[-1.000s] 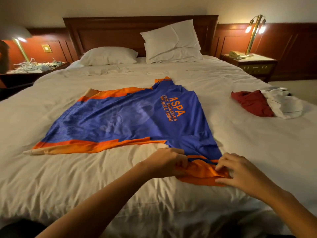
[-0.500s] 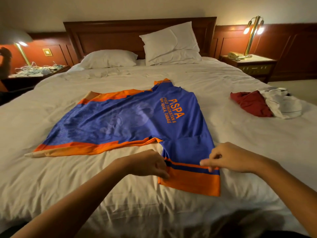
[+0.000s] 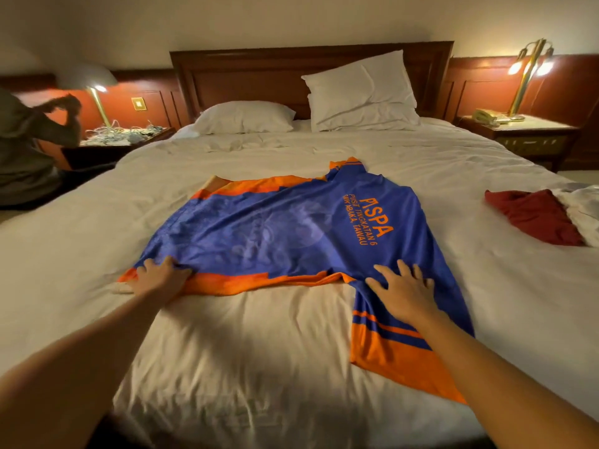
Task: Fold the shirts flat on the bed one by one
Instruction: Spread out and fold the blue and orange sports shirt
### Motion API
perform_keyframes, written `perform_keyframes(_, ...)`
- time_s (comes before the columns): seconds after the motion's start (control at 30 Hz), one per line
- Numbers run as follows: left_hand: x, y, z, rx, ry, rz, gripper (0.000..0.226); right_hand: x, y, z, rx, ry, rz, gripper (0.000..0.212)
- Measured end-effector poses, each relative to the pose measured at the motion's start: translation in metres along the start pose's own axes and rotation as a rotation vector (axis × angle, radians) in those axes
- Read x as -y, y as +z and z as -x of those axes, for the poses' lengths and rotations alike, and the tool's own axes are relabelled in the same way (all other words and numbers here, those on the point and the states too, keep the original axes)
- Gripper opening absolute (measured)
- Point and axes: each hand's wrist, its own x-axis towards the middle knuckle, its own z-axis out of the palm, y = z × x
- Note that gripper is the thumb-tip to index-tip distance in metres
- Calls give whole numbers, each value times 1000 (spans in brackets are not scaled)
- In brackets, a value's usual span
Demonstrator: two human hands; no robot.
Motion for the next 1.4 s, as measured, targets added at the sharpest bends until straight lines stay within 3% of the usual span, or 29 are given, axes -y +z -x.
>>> perform_keyframes(0.17,34,-4,-16,20,-25,-80,66,1,14,-8,-151,226,-12,57)
perform_keyframes(0.3,39,-3,-23,-22,-43,-149,76,-13,4,-14,-178,411,-5,59)
perform_keyframes(0.4,41,-8,-32,-50,-39,-293,78,-23,-1,-15,-218,372,64,54)
perform_keyframes(0.5,39,-12,-44,-24,124,-206,67,-22,-9,-14,-238,235,127,47)
perform_keyframes(0.63,38,-23,-48,-6,281,-212,44,-27,-27,-17,-155,145,298,44)
perform_keyframes(0.73,47,-49,-57,-10,257,-381,35,-41,-51,-26,-72,114,372,48)
perform_keyframes(0.9,41,-80,-59,32,159,-742,64,-39,-93,-34,279,82,522,68)
perform_keyframes(1.0,32,-63,-50,74,79,-763,86,-37,-87,-32,326,151,559,78)
perform_keyframes(1.07,16,-42,-41,37,100,-582,90,-38,-76,-32,229,143,526,74)
perform_keyframes(1.13,-7,-17,-32,6,232,-371,81,-36,-63,-35,113,86,378,68)
perform_keyframes(1.27,-74,44,-11,129,502,-161,69,-36,-39,-47,99,64,-6,59)
perform_keyframes(1.4,-137,93,-5,154,517,-75,77,-56,-34,-75,-365,82,-365,23)
